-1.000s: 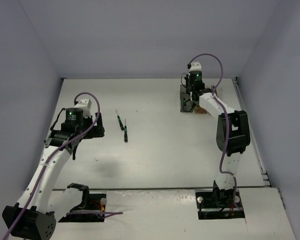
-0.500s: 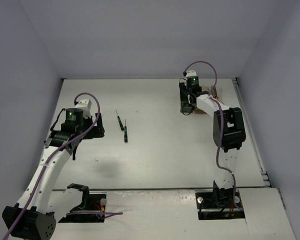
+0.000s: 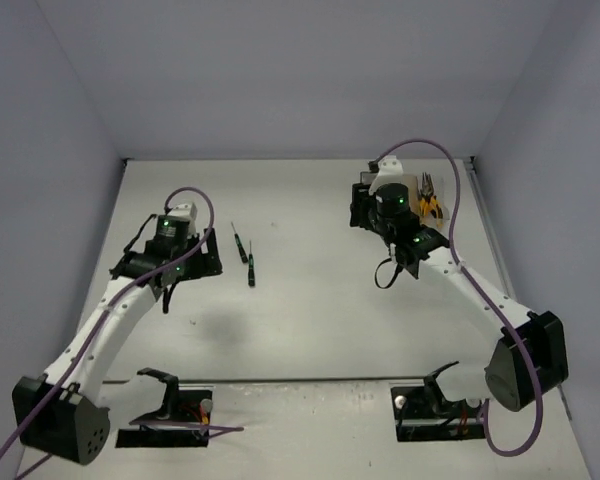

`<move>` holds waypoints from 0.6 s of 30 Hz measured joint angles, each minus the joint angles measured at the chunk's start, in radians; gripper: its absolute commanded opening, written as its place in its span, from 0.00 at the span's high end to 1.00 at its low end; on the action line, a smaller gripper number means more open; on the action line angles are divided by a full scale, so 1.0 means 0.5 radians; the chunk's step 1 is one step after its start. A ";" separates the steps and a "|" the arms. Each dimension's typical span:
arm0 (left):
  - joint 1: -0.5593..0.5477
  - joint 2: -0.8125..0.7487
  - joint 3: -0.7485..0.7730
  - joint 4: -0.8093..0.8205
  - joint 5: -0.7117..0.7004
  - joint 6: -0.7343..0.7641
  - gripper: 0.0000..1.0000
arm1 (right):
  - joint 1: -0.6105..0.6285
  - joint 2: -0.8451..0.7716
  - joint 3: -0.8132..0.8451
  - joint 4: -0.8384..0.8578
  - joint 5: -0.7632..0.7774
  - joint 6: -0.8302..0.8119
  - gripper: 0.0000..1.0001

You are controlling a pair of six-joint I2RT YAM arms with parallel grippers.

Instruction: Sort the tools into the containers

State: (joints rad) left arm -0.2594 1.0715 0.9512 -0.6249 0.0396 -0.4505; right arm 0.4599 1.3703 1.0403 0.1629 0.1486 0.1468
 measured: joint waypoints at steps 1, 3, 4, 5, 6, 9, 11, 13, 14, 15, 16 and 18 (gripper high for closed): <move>-0.047 0.035 0.000 0.003 -0.012 -0.029 0.26 | 0.001 -0.073 -0.059 -0.016 0.004 0.036 0.50; -0.174 0.121 0.001 0.017 -0.080 -0.094 0.26 | -0.003 -0.158 -0.156 0.011 0.004 0.098 0.49; -0.242 0.186 0.002 0.045 -0.122 -0.144 0.27 | -0.003 -0.206 -0.226 0.020 0.002 0.124 0.49; -0.303 0.263 0.004 0.085 -0.149 -0.186 0.28 | -0.004 -0.257 -0.299 0.004 -0.002 0.148 0.49; -0.362 0.343 0.007 0.127 -0.173 -0.226 0.28 | -0.005 -0.309 -0.372 -0.017 -0.006 0.172 0.49; -0.513 0.676 0.018 0.237 -0.249 -0.319 0.31 | -0.004 -0.423 -0.531 -0.049 -0.068 0.231 0.49; -0.563 0.863 0.034 0.265 -0.288 -0.359 0.34 | -0.004 -0.501 -0.617 -0.059 -0.114 0.280 0.49; -0.580 1.005 0.073 0.275 -0.317 -0.383 0.38 | -0.004 -0.581 -0.687 -0.067 -0.149 0.321 0.49; -0.584 1.060 0.101 0.273 -0.338 -0.395 0.40 | -0.004 -0.621 -0.718 -0.066 -0.164 0.336 0.49; -0.587 1.104 0.136 0.274 -0.361 -0.407 0.41 | -0.004 -0.660 -0.747 -0.066 -0.175 0.347 0.49; -0.589 1.144 0.176 0.281 -0.387 -0.418 0.43 | -0.004 -0.703 -0.777 -0.066 -0.186 0.357 0.49; -0.590 1.205 0.247 0.310 -0.439 -0.433 0.45 | -0.004 -0.792 -0.833 -0.071 -0.205 0.374 0.49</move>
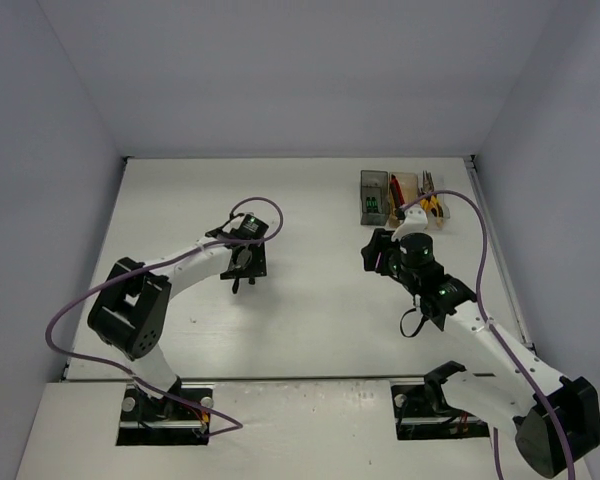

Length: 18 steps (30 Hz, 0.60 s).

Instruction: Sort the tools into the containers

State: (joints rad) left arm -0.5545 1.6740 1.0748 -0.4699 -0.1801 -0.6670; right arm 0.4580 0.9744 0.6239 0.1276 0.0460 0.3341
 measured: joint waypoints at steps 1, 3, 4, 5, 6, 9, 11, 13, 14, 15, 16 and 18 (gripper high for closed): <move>0.000 0.026 0.028 0.014 -0.019 -0.005 0.46 | 0.000 -0.041 -0.024 -0.001 -0.006 0.009 0.49; -0.001 0.066 0.067 0.034 -0.047 -0.014 0.48 | 0.000 -0.101 -0.057 -0.003 -0.018 0.017 0.49; -0.002 0.087 0.081 0.043 -0.055 -0.021 0.51 | 0.000 -0.122 -0.069 -0.003 -0.021 0.020 0.49; -0.002 0.106 0.089 0.051 -0.061 -0.028 0.54 | 0.000 -0.137 -0.080 -0.005 -0.024 0.025 0.49; -0.002 0.127 0.095 0.059 -0.065 -0.036 0.56 | 0.000 -0.149 -0.090 -0.007 -0.026 0.028 0.49; -0.002 0.195 0.096 0.067 -0.069 -0.058 0.64 | 0.000 -0.155 -0.103 -0.011 -0.033 0.034 0.49; -0.003 0.229 0.100 0.085 -0.060 -0.088 0.80 | 0.000 -0.155 -0.110 -0.013 -0.035 0.036 0.49; -0.009 0.234 0.104 0.103 -0.063 -0.101 0.94 | 0.000 -0.155 -0.112 -0.017 -0.036 0.039 0.49; -0.015 0.236 0.104 0.112 -0.065 -0.112 0.98 | 0.000 -0.155 -0.113 -0.017 -0.037 0.043 0.49; -0.023 0.237 0.105 0.117 -0.069 -0.115 1.00 | 0.000 -0.155 -0.115 -0.017 -0.037 0.050 0.49; -0.030 0.238 0.105 0.119 -0.075 -0.114 1.00 | 0.000 -0.155 -0.117 -0.017 -0.038 0.058 0.49; -0.045 0.239 0.105 0.129 -0.072 -0.113 1.00 | 0.000 -0.155 -0.121 -0.021 -0.044 0.070 0.49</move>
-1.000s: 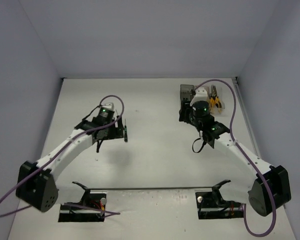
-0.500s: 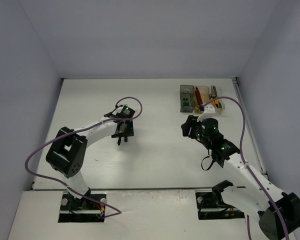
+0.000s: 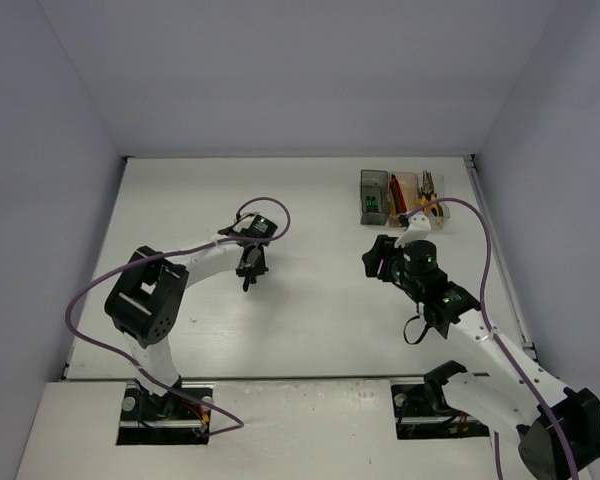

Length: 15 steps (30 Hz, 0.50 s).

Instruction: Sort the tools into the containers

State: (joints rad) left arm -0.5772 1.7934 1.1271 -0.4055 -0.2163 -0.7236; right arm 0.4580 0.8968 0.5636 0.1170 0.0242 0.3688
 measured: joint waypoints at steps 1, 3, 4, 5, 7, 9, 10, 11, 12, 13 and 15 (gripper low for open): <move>-0.010 0.000 0.000 0.009 0.006 0.000 1.00 | 0.000 0.000 0.000 -0.003 -0.003 0.005 0.49; -0.045 0.000 -0.001 0.046 0.048 0.004 1.00 | 0.000 -0.001 0.000 -0.003 -0.016 0.021 0.49; -0.071 0.000 -0.005 0.081 0.073 0.007 1.00 | 0.000 -0.002 0.000 -0.003 -0.029 0.033 0.49; -0.106 -0.006 -0.015 0.129 0.108 0.012 1.00 | 0.000 -0.003 0.000 -0.003 -0.051 0.048 0.49; -0.173 -0.036 -0.047 0.214 0.169 0.021 1.00 | 0.000 -0.003 0.000 -0.004 -0.091 0.069 0.47; -0.244 -0.100 -0.124 0.378 0.262 0.028 1.00 | 0.000 -0.003 0.000 -0.002 -0.143 0.103 0.45; -0.273 -0.150 -0.175 0.460 0.316 0.030 1.00 | 0.000 -0.003 0.000 -0.002 -0.172 0.116 0.44; -0.295 -0.206 -0.228 0.534 0.370 0.030 1.00 | 0.000 -0.003 0.000 -0.002 -0.200 0.131 0.44; -0.315 -0.261 -0.277 0.605 0.422 0.032 1.00 | 0.000 -0.003 0.000 -0.002 -0.230 0.146 0.44; -0.331 -0.317 -0.307 0.658 0.463 0.040 1.00 | 0.000 -0.003 0.002 -0.002 -0.260 0.161 0.44; -0.355 -0.413 -0.328 0.745 0.528 0.063 1.00 | 0.000 -0.003 0.006 0.005 -0.310 0.189 0.44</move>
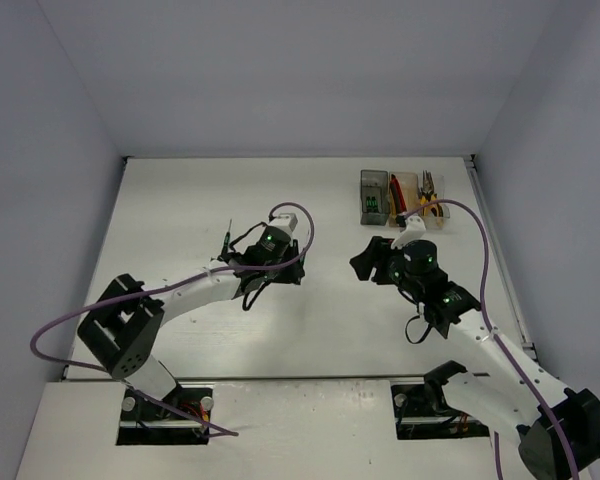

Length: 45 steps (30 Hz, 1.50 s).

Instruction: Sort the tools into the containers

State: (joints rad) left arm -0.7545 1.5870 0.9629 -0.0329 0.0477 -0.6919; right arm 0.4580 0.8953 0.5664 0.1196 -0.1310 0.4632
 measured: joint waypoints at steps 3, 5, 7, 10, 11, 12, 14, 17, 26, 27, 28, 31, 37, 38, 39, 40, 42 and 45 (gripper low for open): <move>-0.040 -0.125 -0.005 0.137 0.083 0.036 1.00 | 0.000 0.011 0.012 0.037 -0.081 0.039 0.44; -0.073 -0.203 -0.013 0.216 0.129 0.057 1.00 | 0.000 0.038 0.025 0.102 -0.147 0.072 0.44; -0.106 -0.263 -0.019 0.275 0.164 0.072 1.00 | 0.000 0.067 0.029 0.161 -0.200 0.104 0.44; -0.145 -0.306 -0.020 0.336 0.207 0.085 1.00 | 0.000 0.103 0.030 0.243 -0.272 0.144 0.44; -0.151 -0.308 -0.020 0.345 0.218 0.088 1.00 | 0.000 0.114 0.030 0.269 -0.293 0.158 0.44; -0.155 -0.309 -0.020 0.349 0.226 0.090 1.00 | 0.001 0.124 0.031 0.295 -0.309 0.169 0.44; -0.165 -0.308 -0.020 0.352 0.238 0.094 1.00 | 0.002 0.149 0.032 0.341 -0.336 0.182 0.44; -0.184 -0.307 -0.020 0.358 0.245 0.105 1.00 | 0.003 0.199 0.035 0.406 -0.367 0.198 0.44; -0.270 -0.298 -0.020 0.363 0.264 0.108 1.00 | 0.023 0.355 0.035 0.546 -0.401 0.250 0.53; -0.271 -0.298 -0.020 0.364 0.264 0.108 1.00 | 0.028 0.364 0.035 0.558 -0.402 0.255 0.58; -0.271 -0.297 -0.020 0.365 0.263 0.108 1.00 | 0.031 0.371 0.035 0.565 -0.403 0.262 0.63; -0.271 -0.289 -0.020 0.376 0.262 0.108 1.00 | 0.032 0.382 0.035 0.578 -0.408 0.274 0.76; -0.271 -0.254 -0.018 0.383 0.233 0.108 0.98 | 0.043 0.427 0.044 0.624 -0.432 0.304 1.00; -0.271 -0.248 -0.016 0.382 0.224 0.111 0.90 | 0.047 0.441 0.050 0.630 -0.433 0.304 1.00; -0.271 -0.244 -0.013 0.380 0.215 0.113 0.78 | 0.048 0.454 0.056 0.636 -0.433 0.302 1.00; -0.271 -0.241 -0.009 0.377 0.207 0.117 0.66 | 0.047 0.467 0.061 0.642 -0.433 0.299 1.00; -0.270 -0.233 0.001 0.377 0.196 0.132 0.46 | 0.044 0.491 0.081 0.643 -0.429 0.284 1.00; -0.267 -0.229 0.026 0.374 0.162 0.156 0.31 | 0.032 0.546 0.149 0.594 -0.395 0.225 1.00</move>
State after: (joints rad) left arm -0.8882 1.4723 0.9756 0.1541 0.1286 -0.6139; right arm 0.4738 1.1680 0.6411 0.4168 -0.3283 0.5759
